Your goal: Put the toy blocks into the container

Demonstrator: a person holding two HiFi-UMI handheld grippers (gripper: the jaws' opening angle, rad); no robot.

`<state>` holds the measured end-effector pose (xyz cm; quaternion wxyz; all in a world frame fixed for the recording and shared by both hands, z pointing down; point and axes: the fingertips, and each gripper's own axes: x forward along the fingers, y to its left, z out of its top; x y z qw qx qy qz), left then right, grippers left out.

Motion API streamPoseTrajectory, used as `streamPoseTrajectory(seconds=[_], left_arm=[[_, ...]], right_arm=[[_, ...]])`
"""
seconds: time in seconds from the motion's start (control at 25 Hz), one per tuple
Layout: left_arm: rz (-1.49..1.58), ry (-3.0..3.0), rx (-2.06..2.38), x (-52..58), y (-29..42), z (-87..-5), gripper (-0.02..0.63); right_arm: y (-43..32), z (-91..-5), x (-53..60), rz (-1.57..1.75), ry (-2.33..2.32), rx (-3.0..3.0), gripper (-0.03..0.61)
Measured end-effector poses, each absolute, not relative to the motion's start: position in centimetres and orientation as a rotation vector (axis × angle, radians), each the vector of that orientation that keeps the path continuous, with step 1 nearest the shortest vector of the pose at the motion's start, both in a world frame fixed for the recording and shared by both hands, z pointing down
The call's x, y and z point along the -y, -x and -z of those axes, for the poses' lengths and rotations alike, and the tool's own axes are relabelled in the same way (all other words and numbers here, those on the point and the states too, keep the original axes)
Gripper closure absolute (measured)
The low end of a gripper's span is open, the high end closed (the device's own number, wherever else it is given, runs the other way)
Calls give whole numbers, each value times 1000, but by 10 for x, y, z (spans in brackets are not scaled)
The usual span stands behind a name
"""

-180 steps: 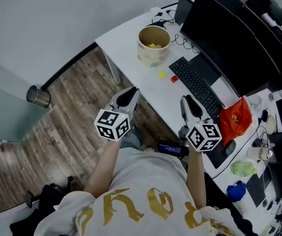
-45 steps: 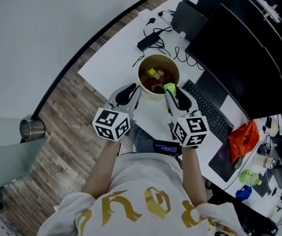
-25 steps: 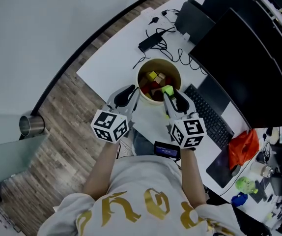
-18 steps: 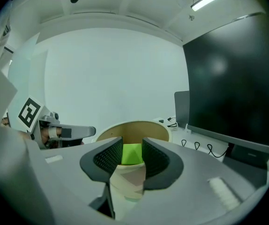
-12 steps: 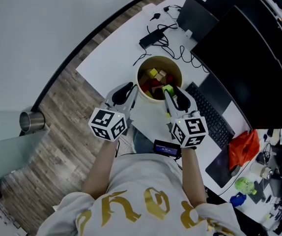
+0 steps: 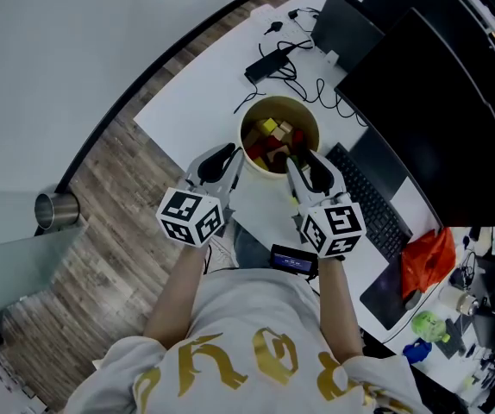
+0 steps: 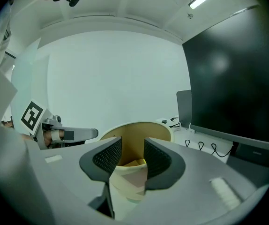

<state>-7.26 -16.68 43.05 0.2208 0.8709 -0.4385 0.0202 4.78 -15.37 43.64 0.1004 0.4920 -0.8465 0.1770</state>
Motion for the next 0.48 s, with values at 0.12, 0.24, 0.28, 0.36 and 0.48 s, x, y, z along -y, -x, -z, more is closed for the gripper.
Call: streamPoseTrajectory(seconds=[0.12, 0.24, 0.28, 0.36, 0.48], left_arm=[[-58, -2407, 1214, 166, 73, -431, 546], [-59, -2412, 1212, 164, 73, -430, 546], [-61, -2416, 1213, 163, 73, -429, 546], [-59, -2423, 1217, 161, 73, -427, 546], [-50, -2434, 1222, 157, 73, -422, 546]], right_arm=[[-48, -437, 153, -523, -1456, 2499, 425], [-47, -437, 150, -526, -1445, 2497, 451], [-47, -437, 149, -526, -1439, 2497, 460], [-47, -436, 147, -516, -1442, 2492, 476], [-49, -432, 143, -489, -1462, 2479, 519]])
